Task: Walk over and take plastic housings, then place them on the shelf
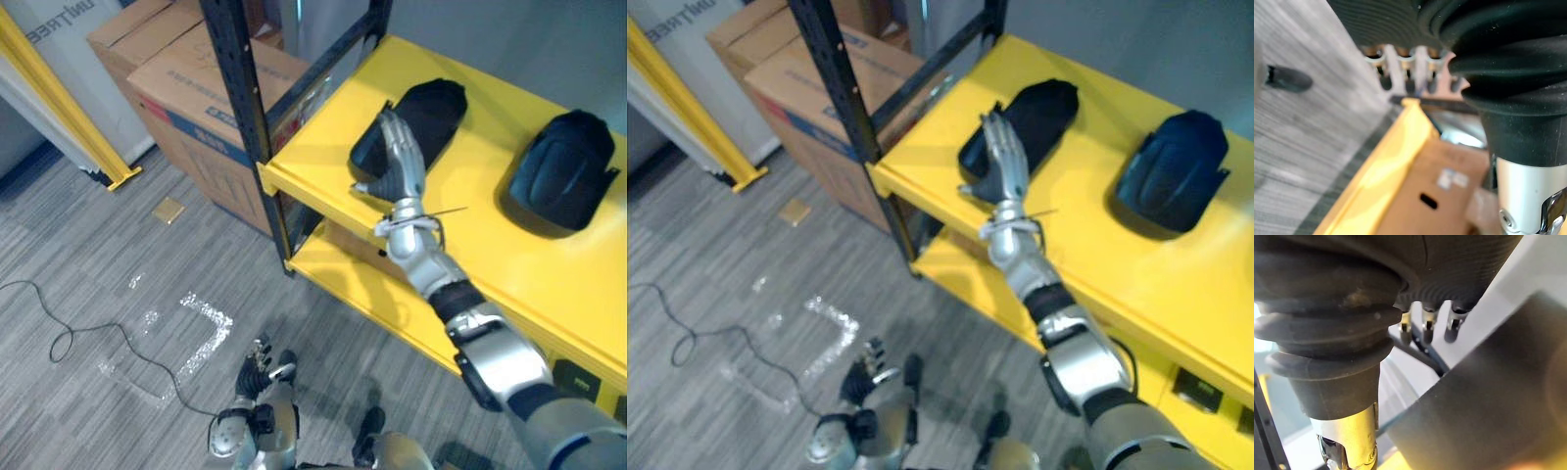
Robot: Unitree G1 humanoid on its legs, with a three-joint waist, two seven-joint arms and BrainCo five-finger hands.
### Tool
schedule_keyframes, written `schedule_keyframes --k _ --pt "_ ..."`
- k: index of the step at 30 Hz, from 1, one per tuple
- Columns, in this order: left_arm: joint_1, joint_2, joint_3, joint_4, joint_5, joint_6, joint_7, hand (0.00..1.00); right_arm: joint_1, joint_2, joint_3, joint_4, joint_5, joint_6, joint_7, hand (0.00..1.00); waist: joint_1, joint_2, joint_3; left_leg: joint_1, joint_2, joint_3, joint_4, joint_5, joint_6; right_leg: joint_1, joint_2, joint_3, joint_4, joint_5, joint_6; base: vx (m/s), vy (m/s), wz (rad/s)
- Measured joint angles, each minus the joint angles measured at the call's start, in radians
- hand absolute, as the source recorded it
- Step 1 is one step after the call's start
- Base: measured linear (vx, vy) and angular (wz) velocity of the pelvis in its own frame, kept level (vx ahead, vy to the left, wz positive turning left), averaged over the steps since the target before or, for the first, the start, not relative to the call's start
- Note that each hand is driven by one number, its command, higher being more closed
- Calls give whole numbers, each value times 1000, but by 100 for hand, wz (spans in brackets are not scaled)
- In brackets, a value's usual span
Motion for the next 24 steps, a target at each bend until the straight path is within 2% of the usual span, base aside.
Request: schedule_keyframes --k 4,7,14,16,19,24 --pt "-7 -1 -2 -2 -2 0 2 0 -73 -37 29 42 -104 43 -28 0 0 20 15 -4 -1 -2 0 3 2 -11 -3 -1 18 -8 -1 0 0 0" --pt "-18 -1 -7 -7 -4 0 8 0 -120 -64 44 61 -137 72 -65 0 1 37 35 -22 1 -9 0 10 2 -35 -3 -3 41 -16 -3 -22 -9 5" --pt "-38 -1 -31 -35 -35 1 24 0 -207 -113 83 65 -142 153 -113 0 5 51 60 -69 2 -17 0 20 4 -91 -6 -4 70 -25 -4 -6 -11 3" --pt "-46 -1 -38 -36 -41 1 32 0 -223 -127 83 71 -142 159 -139 0 10 59 65 -69 1 -15 0 20 4 -93 -7 -4 70 -25 -4 13 -13 -3" --pt "-61 -2 -41 -42 -42 1 39 0 -240 -135 83 71 -152 158 -218 0 20 62 66 -74 5 -3 1 21 4 -107 -5 8 73 -27 -7 24 -29 -10" --pt "-65 -2 -46 -52 -43 1 44 0 -242 -135 81 52 -151 149 -285 0 21 62 66 -67 10 2 1 21 4 -107 -2 15 79 -32 -16 26 -33 -5"
